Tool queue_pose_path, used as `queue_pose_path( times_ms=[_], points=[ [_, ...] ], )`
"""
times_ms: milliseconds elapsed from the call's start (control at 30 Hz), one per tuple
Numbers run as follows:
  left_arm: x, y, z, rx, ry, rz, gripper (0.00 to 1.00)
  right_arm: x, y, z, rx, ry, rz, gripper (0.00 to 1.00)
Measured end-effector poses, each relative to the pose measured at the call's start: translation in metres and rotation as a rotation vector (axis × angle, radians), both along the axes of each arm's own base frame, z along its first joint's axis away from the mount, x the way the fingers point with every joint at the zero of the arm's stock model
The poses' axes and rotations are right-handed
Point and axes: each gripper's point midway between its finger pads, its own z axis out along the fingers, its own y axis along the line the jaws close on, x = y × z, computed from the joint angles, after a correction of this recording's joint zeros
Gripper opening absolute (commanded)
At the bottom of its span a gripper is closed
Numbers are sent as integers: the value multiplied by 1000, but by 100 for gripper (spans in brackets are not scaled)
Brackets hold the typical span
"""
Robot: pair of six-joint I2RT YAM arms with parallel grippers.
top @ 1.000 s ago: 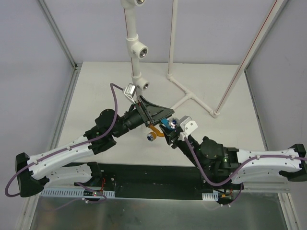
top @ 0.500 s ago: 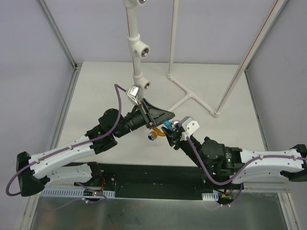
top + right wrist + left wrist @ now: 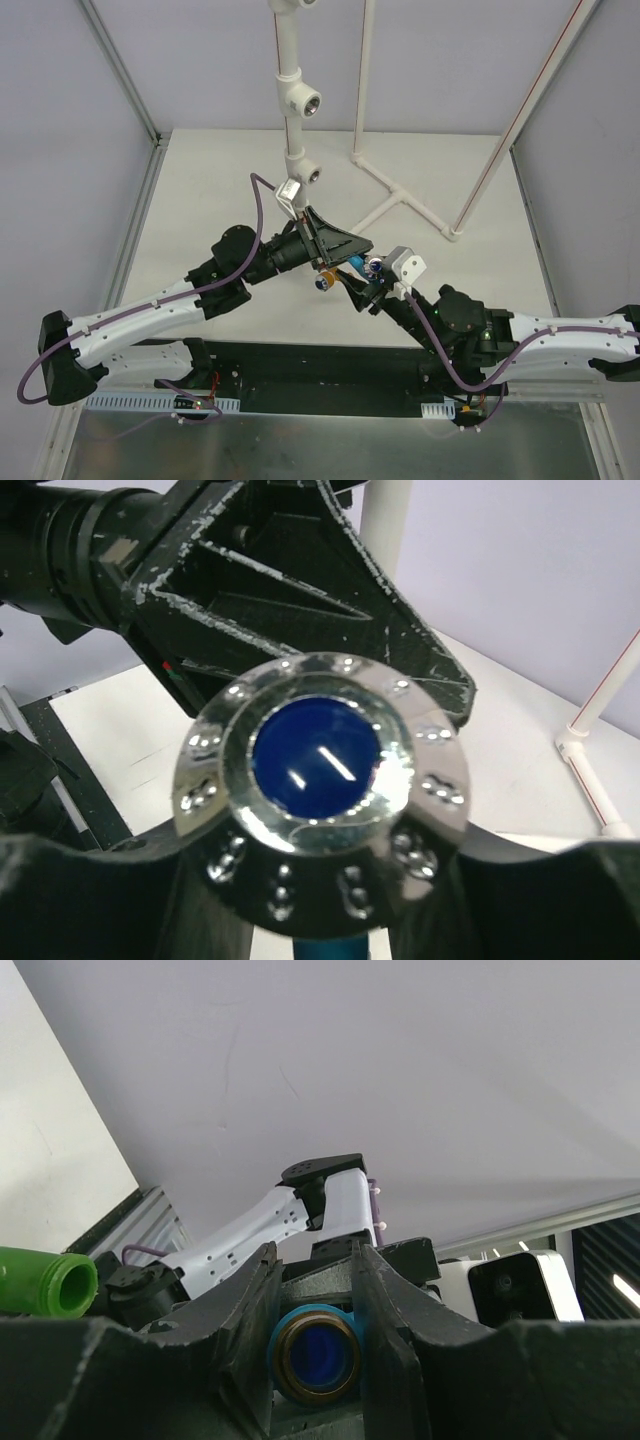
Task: Install the water faucets
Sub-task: Adjust the water faucet.
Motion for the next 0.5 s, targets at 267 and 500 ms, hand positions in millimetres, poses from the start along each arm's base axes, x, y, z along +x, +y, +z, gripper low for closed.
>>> queue_pose_path(
  times_ms=[267,500],
  points=[
    [-3,-1,8,-23,-13,-20,0,-3,5,4,-9,-25,25,19],
    [-4,-1,10,-32,-15,-22,31,-2,3,6,-10,-35,19,0]
  ],
)
